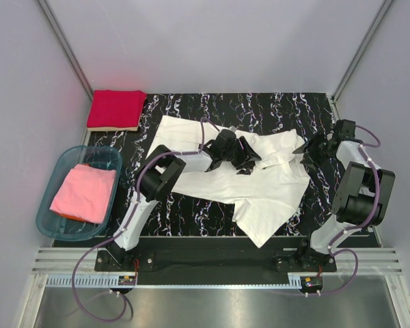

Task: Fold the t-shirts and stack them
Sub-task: Fold the tshirt

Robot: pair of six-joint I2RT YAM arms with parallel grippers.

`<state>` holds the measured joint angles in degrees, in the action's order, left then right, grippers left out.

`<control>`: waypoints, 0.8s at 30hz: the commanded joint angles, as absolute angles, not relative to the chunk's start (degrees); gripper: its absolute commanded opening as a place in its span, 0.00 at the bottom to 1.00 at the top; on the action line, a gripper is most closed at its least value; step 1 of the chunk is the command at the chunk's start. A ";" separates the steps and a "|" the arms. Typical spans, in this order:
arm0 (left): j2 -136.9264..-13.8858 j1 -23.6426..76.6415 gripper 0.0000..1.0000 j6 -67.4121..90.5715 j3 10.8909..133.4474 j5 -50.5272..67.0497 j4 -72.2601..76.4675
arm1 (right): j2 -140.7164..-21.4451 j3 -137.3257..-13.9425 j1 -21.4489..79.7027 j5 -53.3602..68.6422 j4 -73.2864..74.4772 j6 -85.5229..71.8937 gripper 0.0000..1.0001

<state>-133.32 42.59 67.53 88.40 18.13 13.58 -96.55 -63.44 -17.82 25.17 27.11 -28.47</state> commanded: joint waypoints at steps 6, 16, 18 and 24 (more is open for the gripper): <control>-136.05 43.24 0.59 68.91 91.75 16.78 15.29 | -100.10 -67.14 -18.90 28.30 24.79 -26.81 0.62; -135.44 43.51 0.51 70.14 91.49 20.03 17.14 | -105.64 -69.87 -18.90 31.99 23.73 -25.93 0.49; -135.35 43.59 0.50 70.31 91.67 20.39 17.14 | -106.78 -70.66 -18.90 31.91 23.73 -25.84 0.47; -135.09 43.51 0.41 70.84 92.90 21.79 16.96 | -109.94 -73.12 -18.90 31.64 23.73 -25.58 0.47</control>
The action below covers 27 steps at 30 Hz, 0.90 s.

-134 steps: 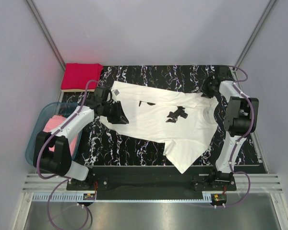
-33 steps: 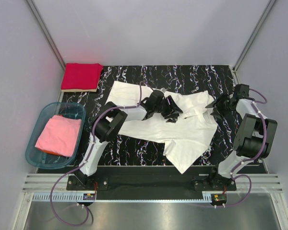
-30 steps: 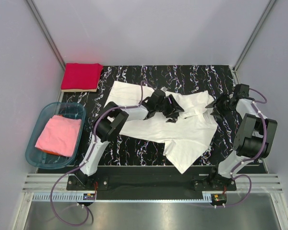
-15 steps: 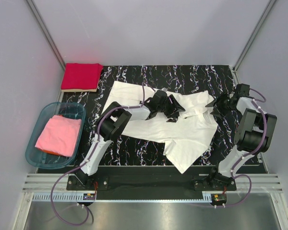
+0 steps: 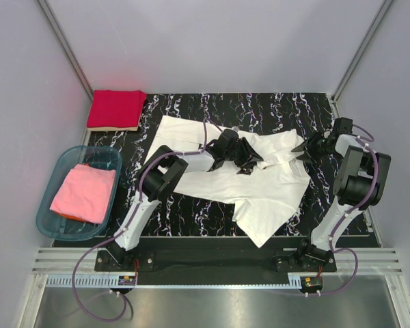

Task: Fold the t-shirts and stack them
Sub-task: Fold the tshirt

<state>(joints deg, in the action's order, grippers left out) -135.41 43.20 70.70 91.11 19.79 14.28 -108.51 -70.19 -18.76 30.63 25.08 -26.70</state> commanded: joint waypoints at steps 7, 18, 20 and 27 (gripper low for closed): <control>-135.79 43.33 0.30 71.45 94.13 22.85 16.08 | -112.41 -75.32 -18.90 31.46 23.73 -25.23 0.46; -135.97 43.42 0.26 70.67 95.10 24.08 12.84 | -114.87 -75.76 -18.90 33.66 23.38 -26.19 0.35; -135.88 43.24 0.26 70.14 95.27 24.61 12.22 | -114.79 -75.06 -18.90 33.84 23.20 -26.63 0.34; -135.62 43.15 0.26 68.73 95.89 25.22 9.93 | -113.73 -72.51 -18.90 31.99 23.55 -27.16 0.38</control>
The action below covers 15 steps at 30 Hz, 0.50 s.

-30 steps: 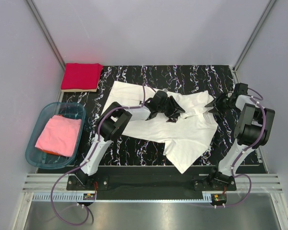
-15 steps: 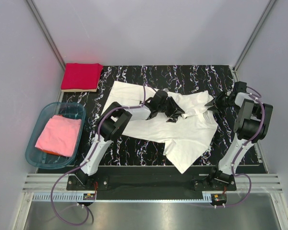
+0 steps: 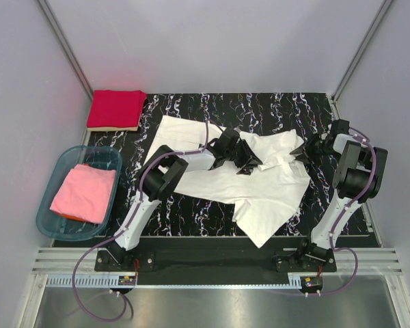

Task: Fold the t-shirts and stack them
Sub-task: Fold the tshirt

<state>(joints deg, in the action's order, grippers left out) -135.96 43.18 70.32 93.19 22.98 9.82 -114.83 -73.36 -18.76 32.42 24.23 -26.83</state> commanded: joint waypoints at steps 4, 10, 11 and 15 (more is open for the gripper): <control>-135.79 43.07 0.27 68.55 96.50 25.66 9.75 | -114.17 -72.51 -18.90 31.81 23.47 -27.16 0.38; -136.06 43.07 0.26 68.64 97.56 25.93 8.70 | -112.59 -73.74 -18.90 30.50 23.73 -26.54 0.14; -136.23 42.98 0.26 68.64 97.82 26.10 8.44 | -111.54 -73.91 -18.90 30.06 23.82 -26.63 0.08; -136.76 42.37 0.20 69.61 98.70 27.85 7.30 | -109.34 -74.97 -18.90 28.39 28.02 -26.98 0.00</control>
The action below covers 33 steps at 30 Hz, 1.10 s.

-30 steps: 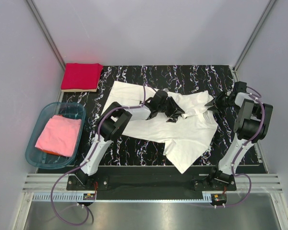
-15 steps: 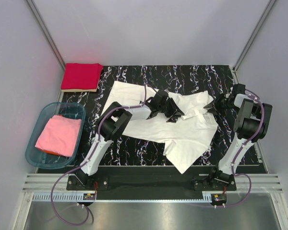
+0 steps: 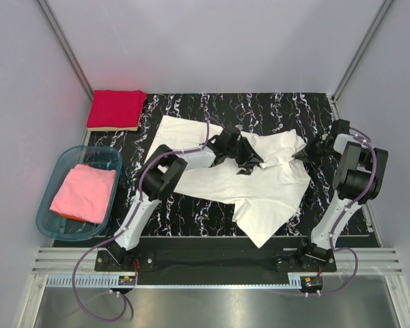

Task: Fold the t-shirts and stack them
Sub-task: Fold the tshirt

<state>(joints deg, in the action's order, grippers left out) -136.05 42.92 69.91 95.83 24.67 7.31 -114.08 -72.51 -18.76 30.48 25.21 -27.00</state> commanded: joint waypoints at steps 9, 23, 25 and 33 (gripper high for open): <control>-136.76 39.73 0.14 68.38 99.49 32.42 0.89 | -97.74 -63.39 -18.90 27.34 30.76 -31.54 0.00; -139.48 38.32 0.14 63.11 105.73 37.09 -9.22 | -82.37 -48.61 -18.90 23.12 28.92 -40.51 0.00; -139.74 38.32 0.14 62.41 106.00 37.35 -10.37 | -81.30 -46.59 -18.90 22.68 28.74 -41.31 0.00; -140.10 38.41 0.12 60.03 107.93 37.71 -14.93 | -80.77 -41.50 -18.90 22.94 26.98 -43.32 0.00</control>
<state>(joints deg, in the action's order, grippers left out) -139.55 38.59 62.13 104.84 35.86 -12.60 -82.13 -43.59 -18.76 24.01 28.34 -41.30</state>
